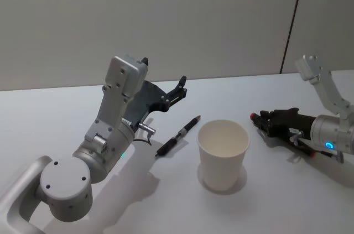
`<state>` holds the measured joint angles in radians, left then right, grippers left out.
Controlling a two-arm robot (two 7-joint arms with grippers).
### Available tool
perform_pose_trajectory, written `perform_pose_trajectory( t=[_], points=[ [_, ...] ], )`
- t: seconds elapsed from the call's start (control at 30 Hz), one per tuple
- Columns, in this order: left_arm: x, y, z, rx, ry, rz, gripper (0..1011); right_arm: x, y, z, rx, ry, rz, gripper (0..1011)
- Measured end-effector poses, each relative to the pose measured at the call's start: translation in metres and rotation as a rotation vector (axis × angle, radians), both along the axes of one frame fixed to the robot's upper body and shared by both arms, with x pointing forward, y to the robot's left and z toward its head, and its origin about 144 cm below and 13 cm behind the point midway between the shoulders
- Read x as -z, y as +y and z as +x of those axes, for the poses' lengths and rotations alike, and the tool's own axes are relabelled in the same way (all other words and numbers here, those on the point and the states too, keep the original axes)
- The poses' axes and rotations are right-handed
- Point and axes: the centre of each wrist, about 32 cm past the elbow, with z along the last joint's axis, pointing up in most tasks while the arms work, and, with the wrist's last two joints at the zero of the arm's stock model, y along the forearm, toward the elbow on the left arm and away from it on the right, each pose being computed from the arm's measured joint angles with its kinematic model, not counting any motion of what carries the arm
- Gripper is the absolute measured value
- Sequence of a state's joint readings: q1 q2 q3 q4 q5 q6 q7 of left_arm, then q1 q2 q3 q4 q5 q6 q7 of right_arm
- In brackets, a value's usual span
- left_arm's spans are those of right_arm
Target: Place the pen into the pen holder.
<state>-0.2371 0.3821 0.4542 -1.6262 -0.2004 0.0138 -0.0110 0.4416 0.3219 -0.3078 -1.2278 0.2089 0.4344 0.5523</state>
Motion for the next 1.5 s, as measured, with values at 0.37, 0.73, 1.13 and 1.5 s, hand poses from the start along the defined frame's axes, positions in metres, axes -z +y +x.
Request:
perform_pose_trajectory(
  t=[0.37,0.73,1.13,1.5],
  points=[
    [0.000,0.000,0.000,0.000,0.000,0.000,1001,0.000,0.000,0.000,0.000,0.000,0.001,157],
    [0.000,0.000,0.000,0.000,0.000,0.000,1001,0.000,0.000,0.000,0.000,0.001,0.001,157],
    [0.000,0.000,0.000,0.000,0.000,0.000,1001,-0.001,0.004,0.001,-0.015,-0.037,0.002,157],
    [0.000,0.000,0.000,0.000,0.000,0.000,1001,-0.009,0.012,0.001,-0.060,-0.169,0.019,157]
  ],
)
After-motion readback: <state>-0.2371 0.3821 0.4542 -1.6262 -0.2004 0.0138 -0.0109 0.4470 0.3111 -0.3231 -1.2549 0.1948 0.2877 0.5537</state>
